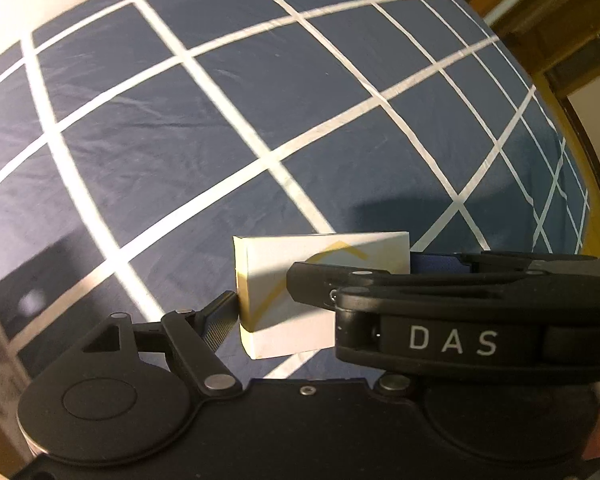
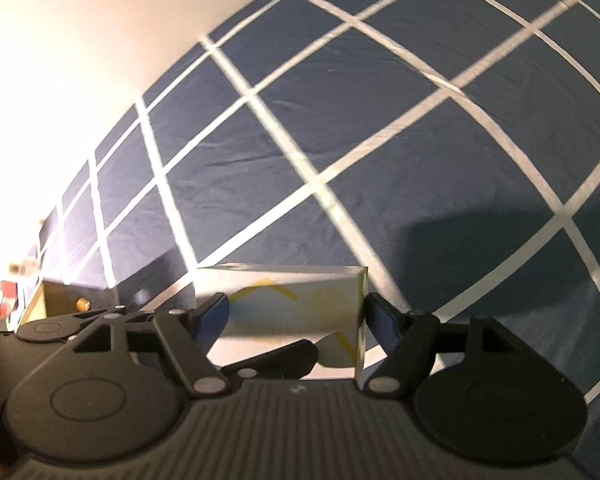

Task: Organize objects
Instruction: 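Lift the small white box with the right gripper and carry it over the cardboard box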

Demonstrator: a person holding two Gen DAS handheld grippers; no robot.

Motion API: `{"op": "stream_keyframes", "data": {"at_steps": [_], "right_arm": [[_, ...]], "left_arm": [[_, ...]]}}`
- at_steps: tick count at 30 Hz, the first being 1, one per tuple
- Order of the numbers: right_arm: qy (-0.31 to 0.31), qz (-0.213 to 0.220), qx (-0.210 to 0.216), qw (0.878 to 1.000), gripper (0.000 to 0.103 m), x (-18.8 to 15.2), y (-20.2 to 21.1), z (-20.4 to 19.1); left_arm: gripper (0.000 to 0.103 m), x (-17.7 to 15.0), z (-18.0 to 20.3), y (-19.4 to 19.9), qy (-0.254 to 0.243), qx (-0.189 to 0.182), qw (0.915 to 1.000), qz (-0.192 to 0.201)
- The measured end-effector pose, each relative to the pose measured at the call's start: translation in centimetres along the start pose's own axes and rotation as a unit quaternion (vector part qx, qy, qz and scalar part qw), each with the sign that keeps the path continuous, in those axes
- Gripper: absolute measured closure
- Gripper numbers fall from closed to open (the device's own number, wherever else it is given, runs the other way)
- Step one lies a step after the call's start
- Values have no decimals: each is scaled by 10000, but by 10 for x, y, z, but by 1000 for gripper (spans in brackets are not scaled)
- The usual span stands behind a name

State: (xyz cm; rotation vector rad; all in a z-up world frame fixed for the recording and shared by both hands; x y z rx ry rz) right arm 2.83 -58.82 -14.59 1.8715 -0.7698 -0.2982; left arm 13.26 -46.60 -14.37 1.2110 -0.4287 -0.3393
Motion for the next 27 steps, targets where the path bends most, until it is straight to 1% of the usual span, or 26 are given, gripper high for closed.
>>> {"op": "stream_keyframes", "data": {"at_steps": [7,13,18,27], "right_arm": [[444,-42,128,9989,29,-26,12,-35],[851,-121,201,9961,29,-49,17,-69],[1208,-203,283,9921,29,-69,17,-102],[1779,-338,404,9826,29,-105,12,-164]], "left_arm": [[29,-35,-14,33,354,137,9989,268],[29,-68,-33,60,701,219,9961,484],[29,-95,-54,82,1002,298,9924,656],[28,-143,-95,119,1516,415,9831,942]]}}
Point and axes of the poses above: each gripper's, at about its wrist camera, not at the fingertips, and y roughly against the way its jaws point, z to its right, x to its top, the point moved 4 cm from there along -y, roughly the way its jaws point, and after that the axes turned 4 degrees about -z, right-handed, at the moved point
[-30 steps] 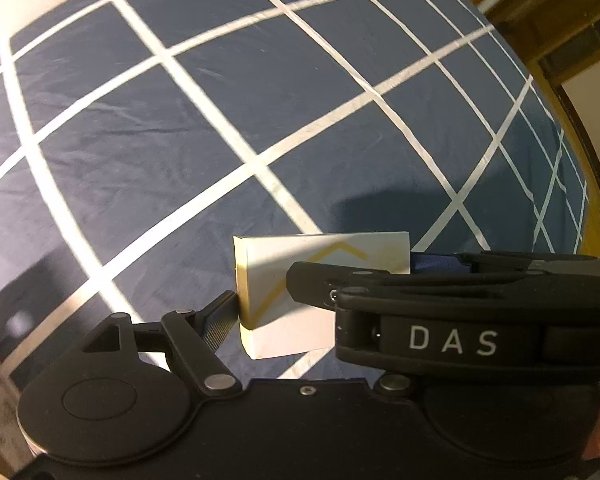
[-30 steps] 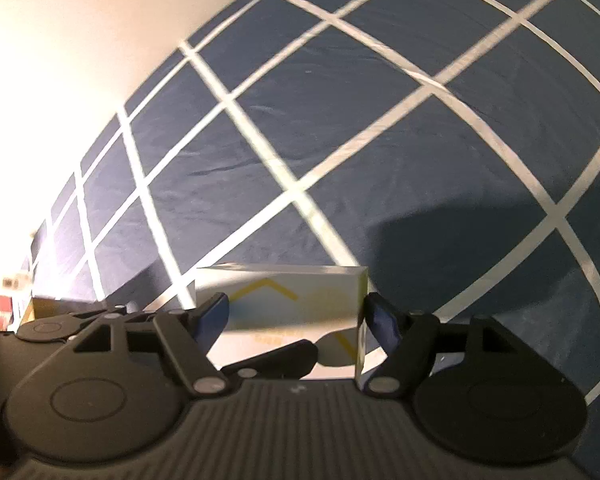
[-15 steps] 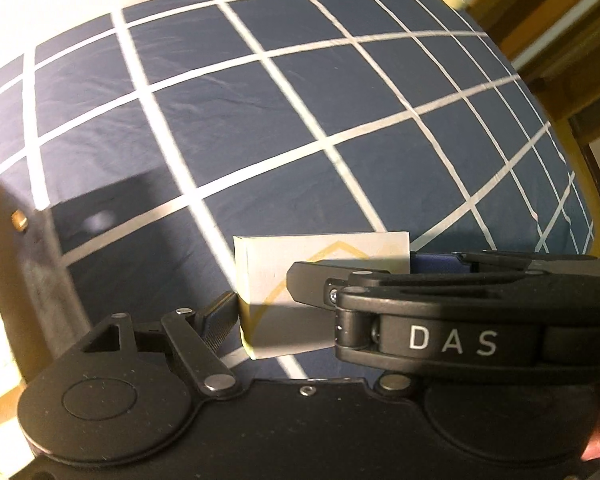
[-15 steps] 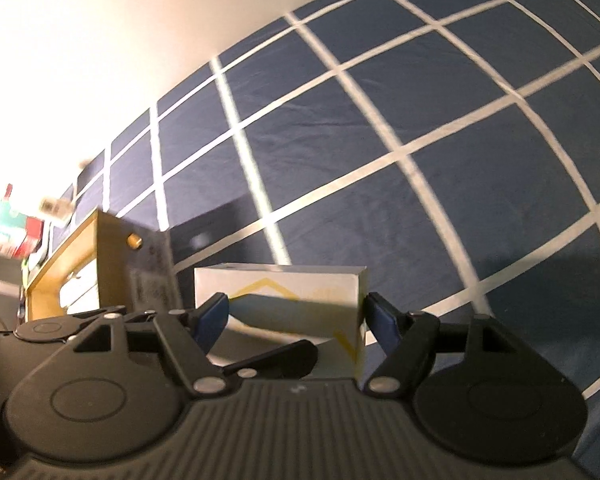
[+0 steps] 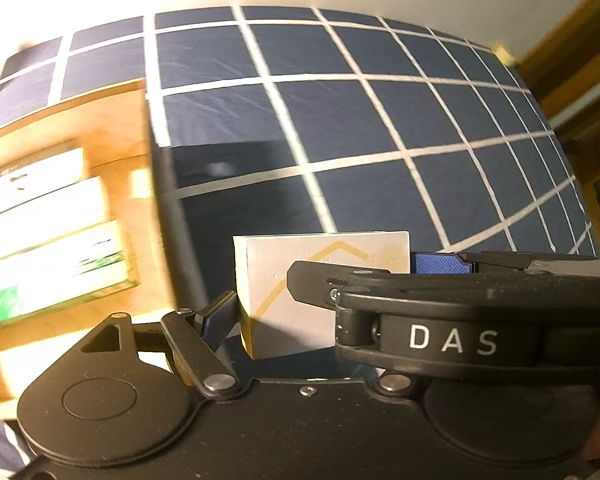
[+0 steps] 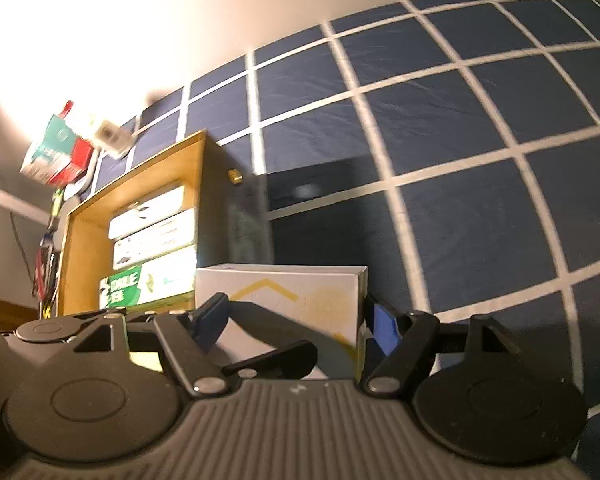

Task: Organize objects
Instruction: 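Lift the small white box with the right gripper and carry it over the cardboard box, then lower the small white box in front of the toothpaste box and open the right gripper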

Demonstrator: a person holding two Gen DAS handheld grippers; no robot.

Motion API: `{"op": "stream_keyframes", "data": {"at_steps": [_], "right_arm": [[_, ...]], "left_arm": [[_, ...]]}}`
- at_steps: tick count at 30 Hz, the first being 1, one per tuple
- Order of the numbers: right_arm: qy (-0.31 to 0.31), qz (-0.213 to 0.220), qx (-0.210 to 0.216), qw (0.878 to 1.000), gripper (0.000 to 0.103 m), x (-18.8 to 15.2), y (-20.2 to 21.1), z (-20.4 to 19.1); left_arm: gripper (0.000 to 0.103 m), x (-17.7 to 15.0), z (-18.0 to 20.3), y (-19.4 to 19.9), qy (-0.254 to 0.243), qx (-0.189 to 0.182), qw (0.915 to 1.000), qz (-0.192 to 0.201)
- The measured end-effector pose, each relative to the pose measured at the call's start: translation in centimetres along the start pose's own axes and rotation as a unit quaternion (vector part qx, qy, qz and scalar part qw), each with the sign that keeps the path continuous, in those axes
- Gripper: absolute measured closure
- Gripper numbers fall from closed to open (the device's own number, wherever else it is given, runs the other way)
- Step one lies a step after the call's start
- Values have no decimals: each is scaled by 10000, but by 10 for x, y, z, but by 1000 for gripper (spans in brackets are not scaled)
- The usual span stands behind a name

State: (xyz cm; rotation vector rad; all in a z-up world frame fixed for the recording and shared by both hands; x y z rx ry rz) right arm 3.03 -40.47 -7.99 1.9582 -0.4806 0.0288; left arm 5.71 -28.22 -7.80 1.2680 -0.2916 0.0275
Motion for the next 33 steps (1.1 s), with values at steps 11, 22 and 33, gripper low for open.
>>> {"op": "stream_keyframes", "data": {"at_steps": [11,22,33], "right_arm": [[664,-144,176,9975,29,-8,-17,-89],[1085,-456,292,9926,29,-15,-51,-155],[1114,-883,252,9895,29,-18,-105,-182]], "left_arm": [[28,-27,-71,47,591,166,9975,340],[29,-46,-138,68,1068,269,9933,360],[29,-53,-190,46,1331,203,9909,56]]}}
Point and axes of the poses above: each gripper's, at about its wrist camera, not at the fingertips, and y roughly against the way its jaws point, z to its right, x to its top, the point moved 4 cm from there along -y, roughly the way its jaws point, and after that the axes turned 4 degrees about -z, right-handed, at the moved point
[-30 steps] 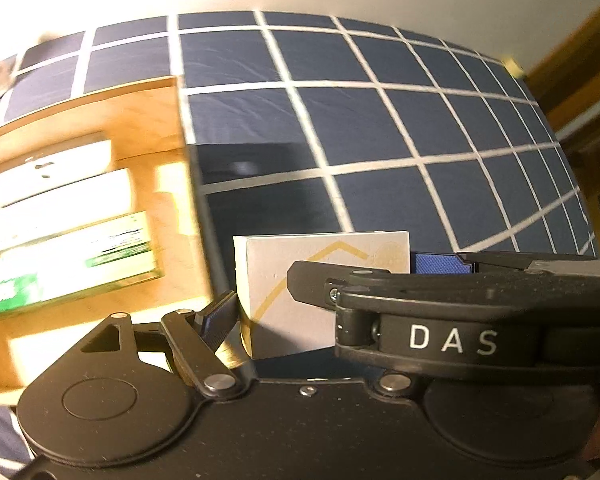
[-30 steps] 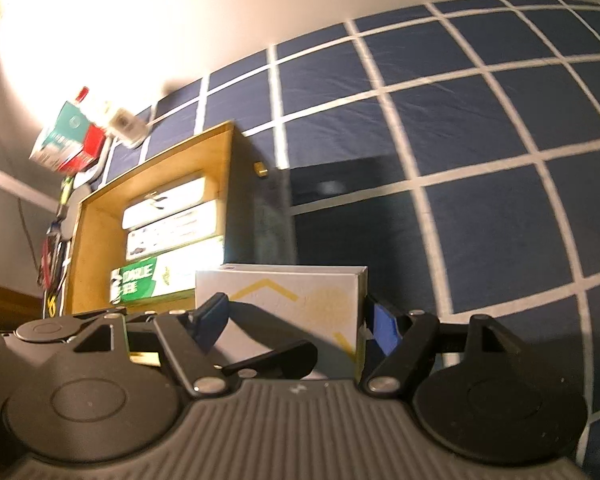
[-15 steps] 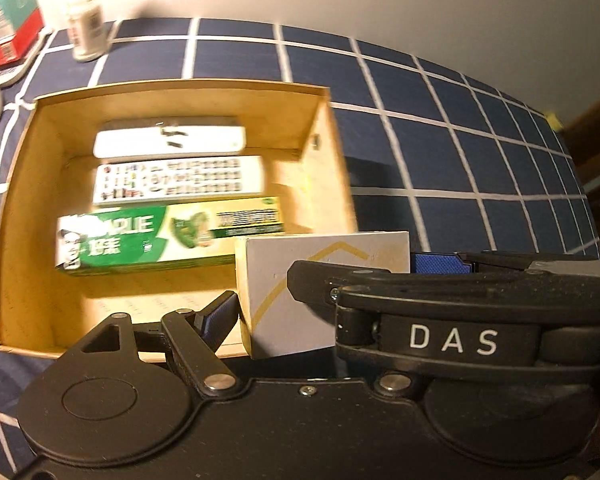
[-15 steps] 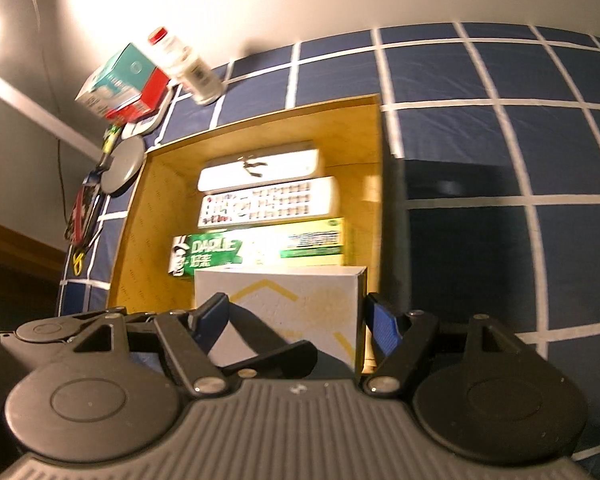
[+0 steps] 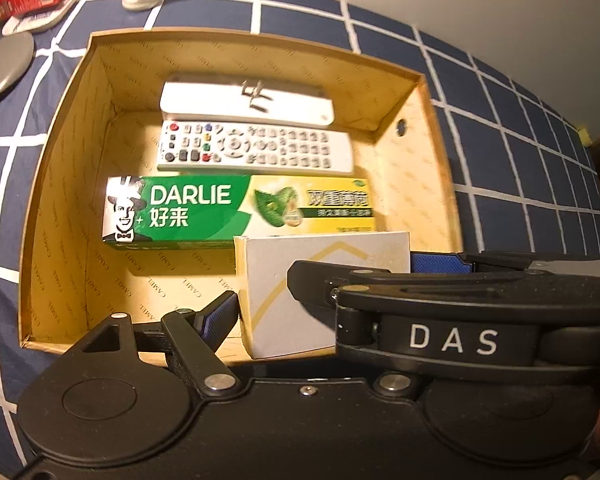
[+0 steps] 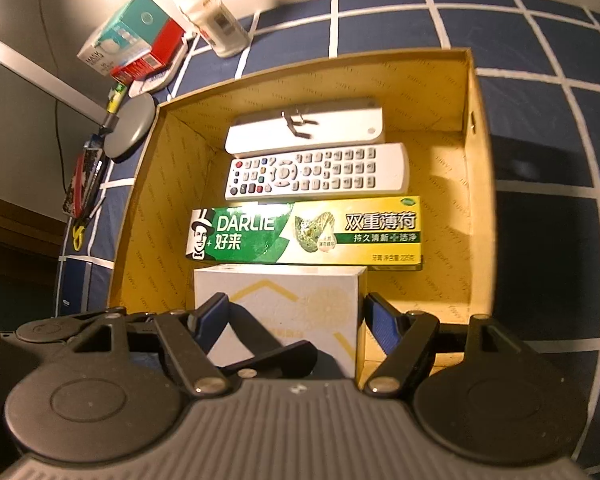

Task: Organize objects
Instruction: 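Lower the small white box in front of the toothpaste box and open the right gripper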

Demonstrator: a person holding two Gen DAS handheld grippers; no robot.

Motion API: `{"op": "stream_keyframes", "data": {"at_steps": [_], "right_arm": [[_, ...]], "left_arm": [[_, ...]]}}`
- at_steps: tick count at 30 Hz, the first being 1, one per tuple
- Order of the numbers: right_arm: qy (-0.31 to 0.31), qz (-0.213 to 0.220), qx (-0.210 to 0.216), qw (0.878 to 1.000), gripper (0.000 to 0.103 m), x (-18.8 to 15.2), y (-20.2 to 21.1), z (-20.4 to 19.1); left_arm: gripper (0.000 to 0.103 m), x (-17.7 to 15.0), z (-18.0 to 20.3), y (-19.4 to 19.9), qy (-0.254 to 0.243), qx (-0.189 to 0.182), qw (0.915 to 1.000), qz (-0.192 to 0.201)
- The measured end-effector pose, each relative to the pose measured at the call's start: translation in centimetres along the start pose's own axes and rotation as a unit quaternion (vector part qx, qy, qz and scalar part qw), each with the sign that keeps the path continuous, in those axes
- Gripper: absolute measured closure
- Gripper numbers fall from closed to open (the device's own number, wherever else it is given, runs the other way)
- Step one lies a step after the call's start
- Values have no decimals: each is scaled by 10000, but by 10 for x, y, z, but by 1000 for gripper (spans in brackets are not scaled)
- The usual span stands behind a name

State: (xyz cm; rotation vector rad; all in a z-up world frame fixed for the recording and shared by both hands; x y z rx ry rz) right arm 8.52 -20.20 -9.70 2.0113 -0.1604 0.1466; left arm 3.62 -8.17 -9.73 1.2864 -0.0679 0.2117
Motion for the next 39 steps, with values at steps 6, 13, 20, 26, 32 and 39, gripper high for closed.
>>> {"op": "stream_keyframes", "data": {"at_steps": [6,13,20,26,32,39], "right_arm": [[-70,-224,-52,9997,29,6,-26,1],[-219,-480,-121,9985,29,7,-53,5],[-303,-648,-186,9973,29,9,-68,9],[-392,-733,-230,9963,29,13,-79,14],[-480,-811,-262,9952,30,16,-88,17],[-569,-899,-258,9940,30,17,-95,19]], "left_arm": [[29,5,-19,-20,65,-69,9997,-216],[29,4,-37,-40,136,-160,9986,-477],[30,8,-45,-54,121,-215,9976,-644],[30,13,-49,-64,108,-263,9967,-763],[30,18,-53,-73,89,-287,9957,-878],[30,21,-58,-77,70,-283,9944,-1013]]}}
Point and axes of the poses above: each gripper's, at about its wrist camera, not at the fingertips, and y roughly against the way its jaws point, z to its right, x to its top, the point moved 4 cm from there along -y, roughly the way its jaws point, and after that the axes turned 4 degrees about -z, right-handed, at the moved point
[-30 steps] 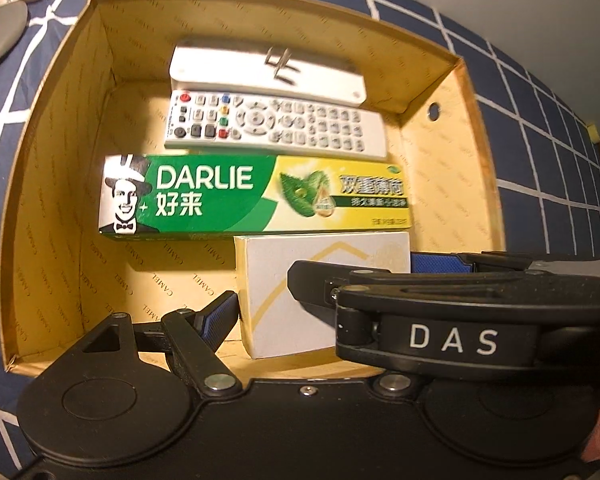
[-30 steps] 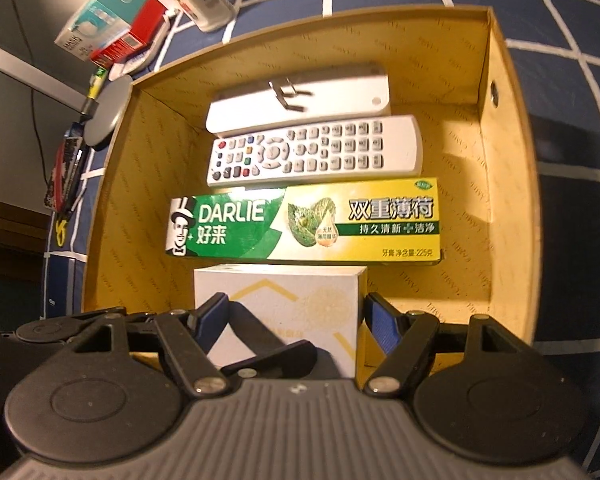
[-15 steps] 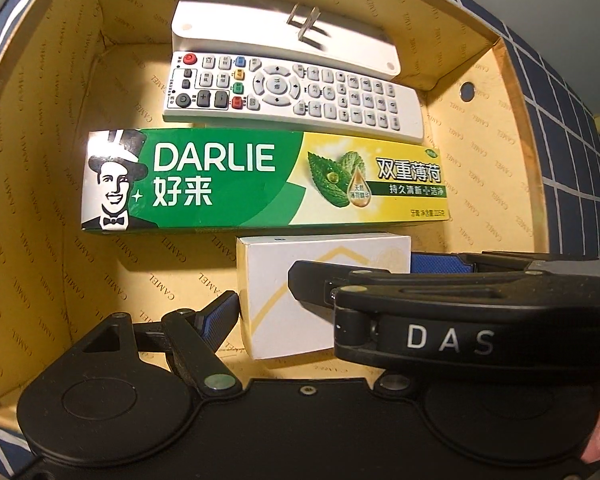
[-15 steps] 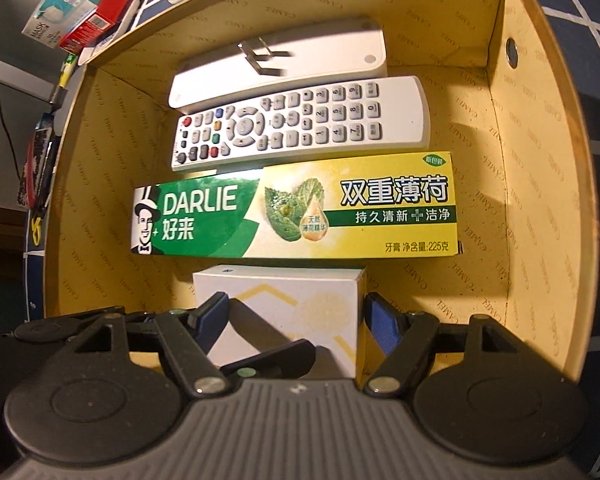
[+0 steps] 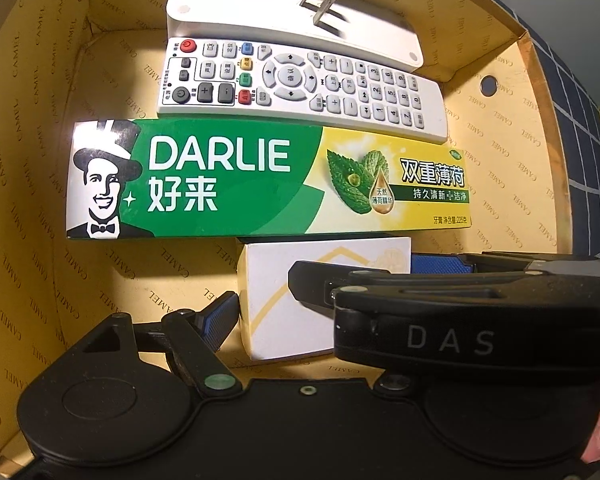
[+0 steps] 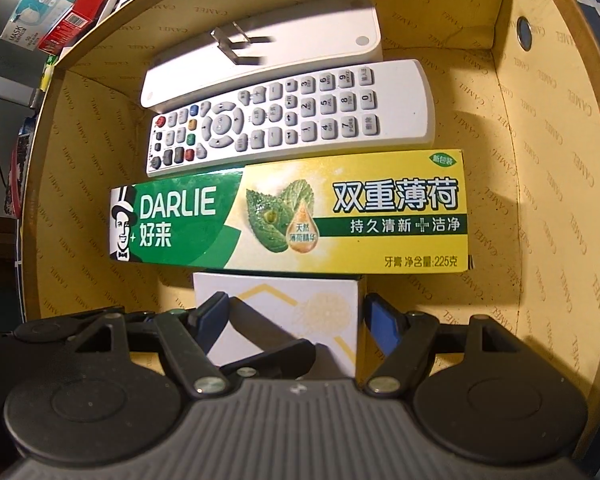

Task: Organize objects
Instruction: 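Lower the small white box in front of the toothpaste box and open the right gripper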

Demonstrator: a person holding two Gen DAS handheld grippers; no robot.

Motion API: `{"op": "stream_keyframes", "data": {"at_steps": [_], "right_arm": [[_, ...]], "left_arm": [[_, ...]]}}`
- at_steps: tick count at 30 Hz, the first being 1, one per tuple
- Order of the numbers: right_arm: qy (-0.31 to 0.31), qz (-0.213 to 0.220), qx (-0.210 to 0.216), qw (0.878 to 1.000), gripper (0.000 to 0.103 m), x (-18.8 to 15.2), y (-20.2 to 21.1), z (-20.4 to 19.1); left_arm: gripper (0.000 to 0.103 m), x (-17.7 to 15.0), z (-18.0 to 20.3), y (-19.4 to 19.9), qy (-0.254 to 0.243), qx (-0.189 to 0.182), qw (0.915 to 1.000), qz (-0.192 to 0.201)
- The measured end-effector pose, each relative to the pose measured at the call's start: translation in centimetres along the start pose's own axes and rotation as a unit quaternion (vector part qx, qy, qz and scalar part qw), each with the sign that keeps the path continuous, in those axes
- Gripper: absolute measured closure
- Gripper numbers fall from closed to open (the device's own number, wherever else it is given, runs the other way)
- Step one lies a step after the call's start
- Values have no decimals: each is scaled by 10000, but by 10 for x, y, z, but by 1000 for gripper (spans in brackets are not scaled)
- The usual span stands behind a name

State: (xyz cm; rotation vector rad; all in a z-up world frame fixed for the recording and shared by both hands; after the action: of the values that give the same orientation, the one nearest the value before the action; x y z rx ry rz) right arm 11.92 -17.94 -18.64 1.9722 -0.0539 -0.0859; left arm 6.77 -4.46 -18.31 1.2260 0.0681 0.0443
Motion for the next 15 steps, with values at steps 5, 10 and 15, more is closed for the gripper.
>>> {"op": "stream_keyframes", "data": {"at_steps": [5,10,15], "right_arm": [[-67,5,20,10000,29,2,1,2],[-68,24,9,10000,29,2,1,2],[-43,80,-48,9999,29,2,3,3]], "left_arm": [[29,2,0,0,-27,40,10000,-29],[29,3,-1,1,-6,60,10000,-52],[28,1,-2,4,13,124,9999,-12]]}}
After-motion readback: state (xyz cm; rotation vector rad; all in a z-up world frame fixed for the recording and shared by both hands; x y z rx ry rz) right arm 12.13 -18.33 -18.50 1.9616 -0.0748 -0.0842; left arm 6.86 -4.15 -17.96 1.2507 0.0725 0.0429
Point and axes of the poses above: each gripper's, at about its wrist camera, not at the fingertips, and y roughly against the way its jaws point, z to its right, x to its top, the point moved 4 cm from there along -y, roughly the way its jaws point, and after that the axes turned 4 degrees about -z, right-handed, at the moved point
